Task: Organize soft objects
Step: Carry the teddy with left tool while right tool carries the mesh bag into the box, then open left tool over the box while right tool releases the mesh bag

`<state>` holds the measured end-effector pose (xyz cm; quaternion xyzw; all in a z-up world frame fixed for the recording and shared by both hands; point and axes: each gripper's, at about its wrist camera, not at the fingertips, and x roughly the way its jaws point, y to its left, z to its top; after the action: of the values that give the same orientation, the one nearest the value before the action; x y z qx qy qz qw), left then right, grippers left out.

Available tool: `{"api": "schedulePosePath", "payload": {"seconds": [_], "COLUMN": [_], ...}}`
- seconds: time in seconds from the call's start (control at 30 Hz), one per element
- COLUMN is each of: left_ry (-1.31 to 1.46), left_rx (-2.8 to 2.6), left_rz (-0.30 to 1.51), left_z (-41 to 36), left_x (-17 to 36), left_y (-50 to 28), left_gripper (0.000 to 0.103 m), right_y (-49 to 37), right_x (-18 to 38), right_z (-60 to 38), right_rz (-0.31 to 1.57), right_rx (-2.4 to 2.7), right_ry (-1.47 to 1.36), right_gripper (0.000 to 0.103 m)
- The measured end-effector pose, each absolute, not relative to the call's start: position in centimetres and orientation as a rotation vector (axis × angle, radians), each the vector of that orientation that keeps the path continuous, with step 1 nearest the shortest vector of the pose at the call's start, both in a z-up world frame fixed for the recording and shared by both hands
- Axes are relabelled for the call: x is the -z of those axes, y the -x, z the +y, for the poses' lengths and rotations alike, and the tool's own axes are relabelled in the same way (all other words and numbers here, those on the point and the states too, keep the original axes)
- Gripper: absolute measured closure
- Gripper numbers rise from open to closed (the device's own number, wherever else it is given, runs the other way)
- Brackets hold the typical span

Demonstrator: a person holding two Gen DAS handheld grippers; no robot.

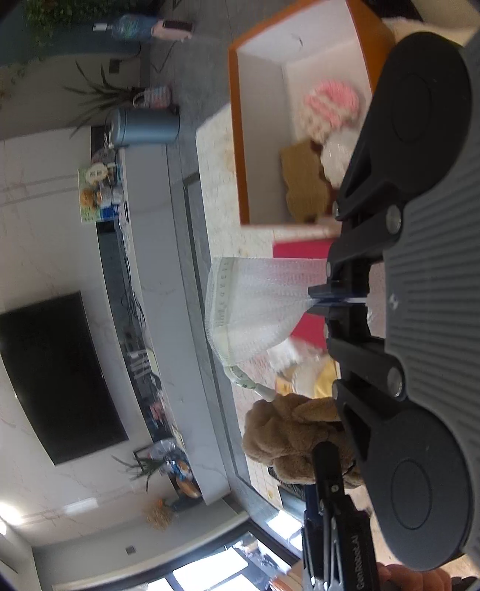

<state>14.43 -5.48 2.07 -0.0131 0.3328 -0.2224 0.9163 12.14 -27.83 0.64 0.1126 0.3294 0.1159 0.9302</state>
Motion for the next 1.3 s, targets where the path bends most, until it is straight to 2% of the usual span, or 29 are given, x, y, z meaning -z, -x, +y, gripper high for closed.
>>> {"api": "schedulePosePath", "payload": {"seconds": [0.2, 0.37, 0.73, 0.97, 1.23, 1.3], "left_ry": [0.034, 0.032, -0.028, -0.129, -0.164, -0.156], "left_rx": [0.607, 0.696, 0.775, 0.818, 0.836, 0.838], "left_rz": [0.707, 0.775, 1.102, 1.155, 1.141, 1.144], "left_z": [-11.7, -17.2, -27.0, -29.6, -30.9, -30.6], "left_x": [-2.1, -0.1, 10.1, 13.2, 13.4, 13.2], "left_y": [-20.0, -24.7, -30.5, -30.3, -29.4, -28.9], "left_gripper": [0.061, 0.061, 0.061, 0.061, 0.054, 0.053], "right_y": [-14.2, -17.9, -24.1, -25.3, -25.5, -25.4], "right_x": [-1.5, 0.0, 7.4, 11.9, 13.5, 13.4], "right_z": [-34.3, -39.2, -45.7, -46.7, -47.1, -47.1], "right_rz": [0.699, 0.810, 1.055, 1.174, 1.228, 1.233], "right_rx": [-0.124, -0.062, 0.026, 0.034, 0.042, 0.047], "right_ry": [-0.218, -0.235, -0.202, -0.166, -0.153, -0.146], "right_gripper": [0.103, 0.103, 0.103, 0.103, 0.094, 0.086]}}
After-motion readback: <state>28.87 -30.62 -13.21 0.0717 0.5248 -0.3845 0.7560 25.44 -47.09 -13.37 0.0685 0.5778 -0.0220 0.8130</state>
